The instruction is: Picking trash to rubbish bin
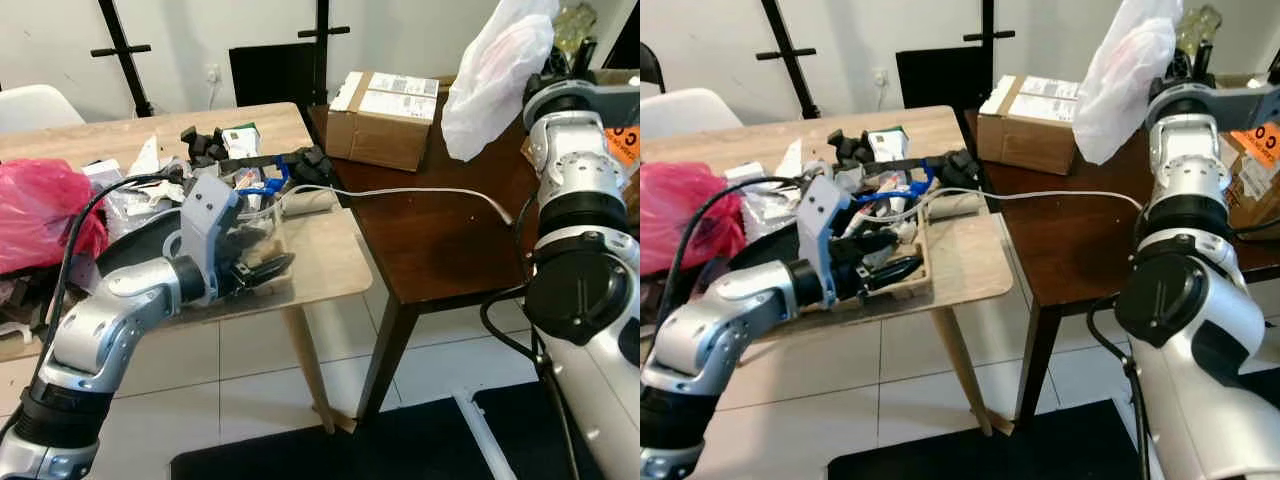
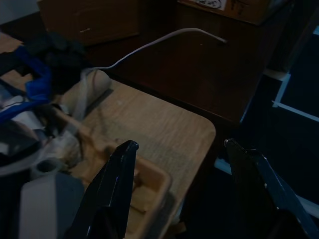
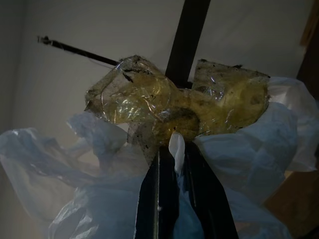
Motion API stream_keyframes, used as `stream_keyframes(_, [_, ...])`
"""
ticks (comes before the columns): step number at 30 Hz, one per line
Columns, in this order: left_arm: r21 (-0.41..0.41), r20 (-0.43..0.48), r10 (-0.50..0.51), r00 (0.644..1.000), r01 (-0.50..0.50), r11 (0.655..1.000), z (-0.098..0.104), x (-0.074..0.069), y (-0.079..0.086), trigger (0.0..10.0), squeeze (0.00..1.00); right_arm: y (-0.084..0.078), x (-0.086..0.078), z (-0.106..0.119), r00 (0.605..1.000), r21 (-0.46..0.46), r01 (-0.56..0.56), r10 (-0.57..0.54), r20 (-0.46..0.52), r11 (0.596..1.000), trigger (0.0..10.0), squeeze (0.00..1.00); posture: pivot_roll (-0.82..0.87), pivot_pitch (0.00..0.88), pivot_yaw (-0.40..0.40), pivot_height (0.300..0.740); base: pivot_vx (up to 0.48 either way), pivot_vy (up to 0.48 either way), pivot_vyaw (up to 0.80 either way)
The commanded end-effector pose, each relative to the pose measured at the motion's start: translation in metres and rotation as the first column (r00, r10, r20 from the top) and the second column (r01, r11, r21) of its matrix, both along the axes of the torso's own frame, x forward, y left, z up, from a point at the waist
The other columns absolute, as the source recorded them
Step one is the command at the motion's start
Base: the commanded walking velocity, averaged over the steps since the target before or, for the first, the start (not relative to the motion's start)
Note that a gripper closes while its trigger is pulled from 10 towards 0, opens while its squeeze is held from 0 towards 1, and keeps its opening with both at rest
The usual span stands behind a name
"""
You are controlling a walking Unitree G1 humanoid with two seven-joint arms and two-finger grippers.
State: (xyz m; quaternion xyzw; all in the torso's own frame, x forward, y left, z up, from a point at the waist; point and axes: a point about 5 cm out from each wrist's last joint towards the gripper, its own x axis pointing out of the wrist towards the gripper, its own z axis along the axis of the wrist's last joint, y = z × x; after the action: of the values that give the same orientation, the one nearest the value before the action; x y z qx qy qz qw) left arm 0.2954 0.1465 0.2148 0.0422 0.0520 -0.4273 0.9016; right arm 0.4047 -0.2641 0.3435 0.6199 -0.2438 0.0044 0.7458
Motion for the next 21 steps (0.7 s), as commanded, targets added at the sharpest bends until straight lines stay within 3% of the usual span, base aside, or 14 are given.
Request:
stream_keyframes(1, [0.005,0.014,0.018,1.0,-0.018,1.0,0.002,0.002,0.002,10.0,0.0,-0.005,-0.001,0.0,1.0,0.066,-0.012,0.011,0.019,0.998,0.0,0.0,0.0,0.072,0.039,0.74,0.0,0.0,0.0])
stream_keyframes(3, [0.003,0.015,0.023,1.0,-0.023,1.0,0.002,0.003,0.002,10.0,0.0,-0.007,-0.003,0.007,0.996,0.074,-0.052,0.046,0.074,0.996,0.0,0.0,0.0,0.073,0.039,0.74,0.0,0.0,0.0])
stream_keyframes(5, [-0.001,0.011,0.018,1.0,-0.018,1.0,0.002,0.002,0.002,10.0,0.0,0.002,-0.005,0.021,0.977,-0.068,-0.143,0.152,0.148,0.987,0.0,0.0,0.0,0.075,0.039,0.74,0.0,0.0,0.0])
stream_keyframes(6, [-0.001,0.011,0.018,1.0,-0.018,1.0,0.002,0.002,0.002,10.0,0.0,0.002,-0.005,0.021,0.977,-0.068,-0.143,0.152,0.148,0.987,0.0,0.0,0.0,0.075,0.039,0.74,0.0,0.0,0.0])
stream_keyframes(8, [-0.001,0.003,0.0,1.0,0.0,1.0,0.001,0.0,0.002,10.0,0.0,0.015,-0.008,0.026,0.946,-0.268,-0.217,0.269,0.179,0.939,0.0,0.0,0.0,0.078,0.037,0.74,0.0,0.0,0.0])
stream_keyframes(9, [0.003,-0.002,-0.019,1.0,0.019,1.0,0.0,-0.002,0.002,10.0,0.0,0.025,-0.011,0.026,0.914,-0.409,-0.266,0.363,0.18,0.873,0.0,0.0,0.0,0.078,0.037,0.74,0.0,0.0,0.0])
stream_keyframes(11, [0.021,-0.025,-0.058,0.998,0.059,0.998,-0.004,-0.008,0.004,10.0,0.0,0.044,-0.023,0.016,0.836,-0.683,-0.308,0.532,0.138,0.662,0.0,0.0,0.0,0.081,0.036,0.74,0.0,0.0,0.0])
stream_keyframes(12, [0.021,-0.025,-0.058,0.998,0.059,0.998,-0.004,-0.008,0.004,10.0,0.0,0.044,-0.023,0.016,0.836,-0.683,-0.308,0.532,0.138,0.662,0.0,0.0,0.0,0.081,0.036,0.74,0.0,0.0,0.0])
stream_keyframes(13, [0.071,-0.049,-0.066,0.997,0.069,0.995,-0.01,-0.011,0.01,10.0,0.0,0.056,-0.036,-0.003,0.769,-0.792,-0.36,0.638,0.047,0.492,0.0,0.0,-0.01,0.085,0.034,0.74,0.0,0.0,0.0])
stream_keyframes(15, [0.091,-0.055,-0.063,0.996,0.068,0.994,-0.013,-0.012,0.012,10.0,0.0,0.057,-0.04,-0.01,0.749,-0.806,-0.381,0.662,0.018,0.453,0.0,0.0,-0.01,0.085,0.034,0.74,0.0,0.0,0.0])
stream_keyframes(17, [0.138,-0.075,-0.05,0.996,0.06,0.989,-0.019,-0.016,0.023,10.0,0.0,0.062,-0.055,-0.046,0.729,-0.89,-0.401,0.664,-0.168,0.215,0.0,0.0,-0.01,0.094,0.042,0.74,0.0,0.0,0.0])
stream_keyframes(19, [0.179,-0.101,-0.065,0.993,0.082,0.98,-0.026,-0.026,0.03,10.0,0.0,0.068,-0.077,-0.081,0.661,-0.901,-0.435,0.676,-0.326,-0.009,0.0,0.0,-0.01,0.098,0.042,0.74,0.0,0.0,0.0])
stream_keyframes(20, [0.179,-0.101,-0.065,0.993,0.082,0.98,-0.026,-0.026,0.03,10.0,0.0,0.068,-0.077,-0.081,0.661,-0.901,-0.435,0.676,-0.326,-0.009,0.0,0.0,-0.01,0.098,0.042,0.74,0.0,0.0,0.0])
stream_keyframes(21, [0.193,-0.11,-0.074,0.991,0.094,0.977,-0.028,-0.03,0.032,10.0,0.0,0.069,-0.085,-0.09,0.632,-0.894,-0.444,0.688,-0.357,-0.056,0.0,0.0,-0.01,0.098,0.042,0.74,0.0,0.0,0.0])
